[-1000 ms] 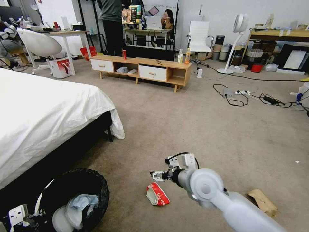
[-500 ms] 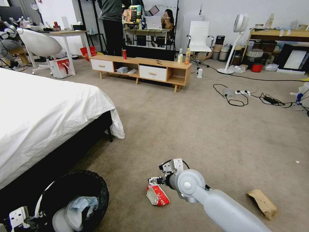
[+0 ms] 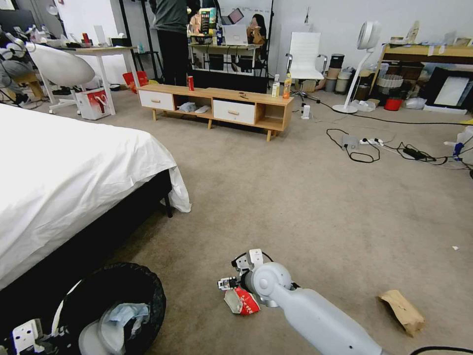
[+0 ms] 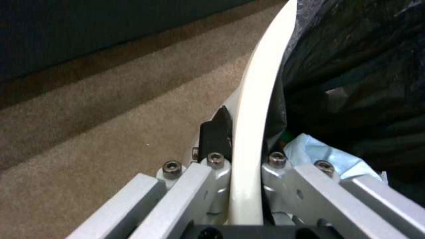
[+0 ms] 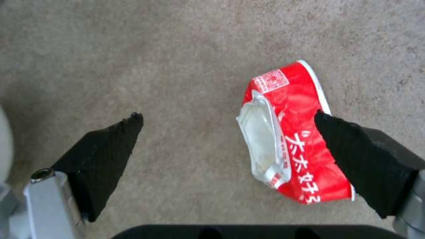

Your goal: Pick up the trash bin and place the garbage on the floor into it.

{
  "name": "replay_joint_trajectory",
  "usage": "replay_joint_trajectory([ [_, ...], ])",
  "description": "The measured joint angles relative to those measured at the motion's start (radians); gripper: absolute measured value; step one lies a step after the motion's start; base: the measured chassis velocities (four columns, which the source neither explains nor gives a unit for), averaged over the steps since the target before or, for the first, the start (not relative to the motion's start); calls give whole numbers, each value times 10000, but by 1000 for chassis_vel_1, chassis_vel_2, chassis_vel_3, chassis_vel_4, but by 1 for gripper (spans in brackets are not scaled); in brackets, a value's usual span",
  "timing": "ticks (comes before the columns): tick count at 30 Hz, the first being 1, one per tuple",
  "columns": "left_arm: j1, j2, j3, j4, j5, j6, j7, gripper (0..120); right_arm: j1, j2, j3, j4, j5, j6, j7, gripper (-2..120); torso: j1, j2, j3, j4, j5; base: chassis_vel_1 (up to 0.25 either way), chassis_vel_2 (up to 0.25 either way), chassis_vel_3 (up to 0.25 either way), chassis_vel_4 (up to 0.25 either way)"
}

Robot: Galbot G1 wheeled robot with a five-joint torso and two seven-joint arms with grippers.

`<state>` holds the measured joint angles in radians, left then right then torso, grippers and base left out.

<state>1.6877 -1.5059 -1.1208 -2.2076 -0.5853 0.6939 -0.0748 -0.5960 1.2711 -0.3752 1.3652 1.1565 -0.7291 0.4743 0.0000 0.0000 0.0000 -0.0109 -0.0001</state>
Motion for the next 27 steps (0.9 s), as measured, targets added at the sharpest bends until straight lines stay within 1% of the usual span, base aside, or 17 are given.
replay_joint_trajectory([
  [4,10,-3,-11,-17,1,-1,1,1,29,102,-29,-278,-233,99,-148,99,0,0,0,0,0,0,0,0,0],
  [9,18,-3,-14,-50,11,-3,3,1,95,222,-26,-994,-865,322,-630,98,0,0,0,-1,1,0,0,0,0],
  [20,5,-46,52,-46,117,-10,7,1,105,308,46,-1675,-1233,517,-1038,95,0,0,0,0,1,0,0,0,0],
  [23,-9,-48,81,-41,140,-9,9,1,108,456,12,-2161,-1394,616,-1317,92,0,0,0,0,1,0,0,0,0],
  [27,-6,-44,81,-29,146,-10,9,1,111,560,-8,-2456,-1531,697,-1509,92,0,0,0,0,1,0,0,0,0],
])
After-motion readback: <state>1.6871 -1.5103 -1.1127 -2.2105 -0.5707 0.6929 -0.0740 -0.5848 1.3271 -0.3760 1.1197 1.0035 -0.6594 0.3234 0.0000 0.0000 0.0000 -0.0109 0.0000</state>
